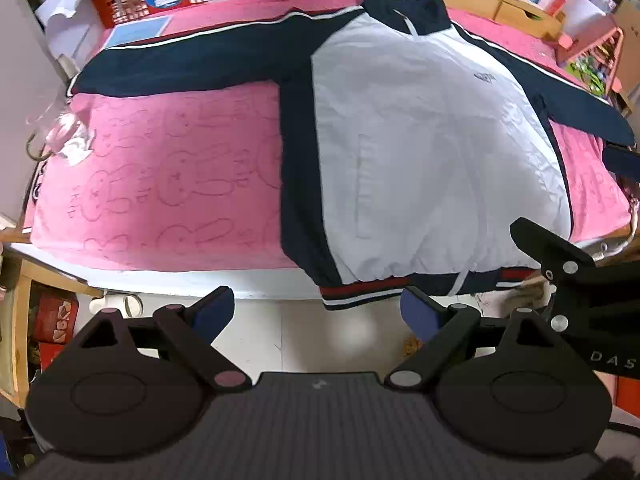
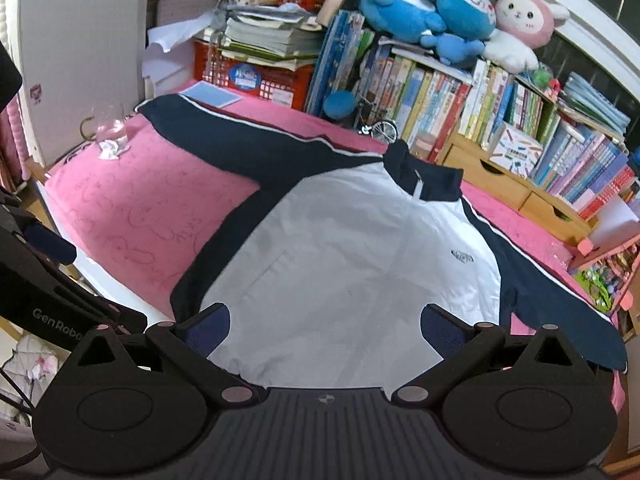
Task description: Fold clothes
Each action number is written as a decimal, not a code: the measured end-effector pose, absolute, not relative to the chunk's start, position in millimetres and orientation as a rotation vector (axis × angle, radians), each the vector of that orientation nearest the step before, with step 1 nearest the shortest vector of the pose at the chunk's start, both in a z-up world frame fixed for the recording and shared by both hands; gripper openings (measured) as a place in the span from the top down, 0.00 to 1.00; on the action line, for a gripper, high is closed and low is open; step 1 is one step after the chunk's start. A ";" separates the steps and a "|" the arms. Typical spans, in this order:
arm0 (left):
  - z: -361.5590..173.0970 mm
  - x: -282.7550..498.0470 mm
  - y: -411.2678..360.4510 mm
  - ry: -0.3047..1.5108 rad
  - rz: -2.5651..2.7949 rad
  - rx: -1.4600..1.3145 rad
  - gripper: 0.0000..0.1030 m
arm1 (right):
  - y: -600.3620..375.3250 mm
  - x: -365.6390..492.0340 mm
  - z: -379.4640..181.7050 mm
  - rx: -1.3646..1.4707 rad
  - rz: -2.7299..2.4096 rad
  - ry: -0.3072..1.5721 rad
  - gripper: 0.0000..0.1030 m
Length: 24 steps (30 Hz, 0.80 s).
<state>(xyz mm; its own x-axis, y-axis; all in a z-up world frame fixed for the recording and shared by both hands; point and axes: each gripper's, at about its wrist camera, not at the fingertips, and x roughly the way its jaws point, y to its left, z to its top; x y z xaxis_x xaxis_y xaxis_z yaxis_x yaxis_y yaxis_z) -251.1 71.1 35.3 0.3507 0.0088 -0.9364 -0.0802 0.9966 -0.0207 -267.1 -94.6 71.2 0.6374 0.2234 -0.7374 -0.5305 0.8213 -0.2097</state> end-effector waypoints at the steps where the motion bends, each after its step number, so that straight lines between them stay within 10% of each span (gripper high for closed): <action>1: 34.8 -249.6 67.3 1.215 0.049 -0.061 0.12 | -99.4 -266.3 69.6 -0.432 0.438 0.775 0.00; 24: -12.5 -31.2 -124.1 1.383 0.066 0.032 0.08 | -532.0 28.4 -26.2 0.034 -0.292 0.912 0.00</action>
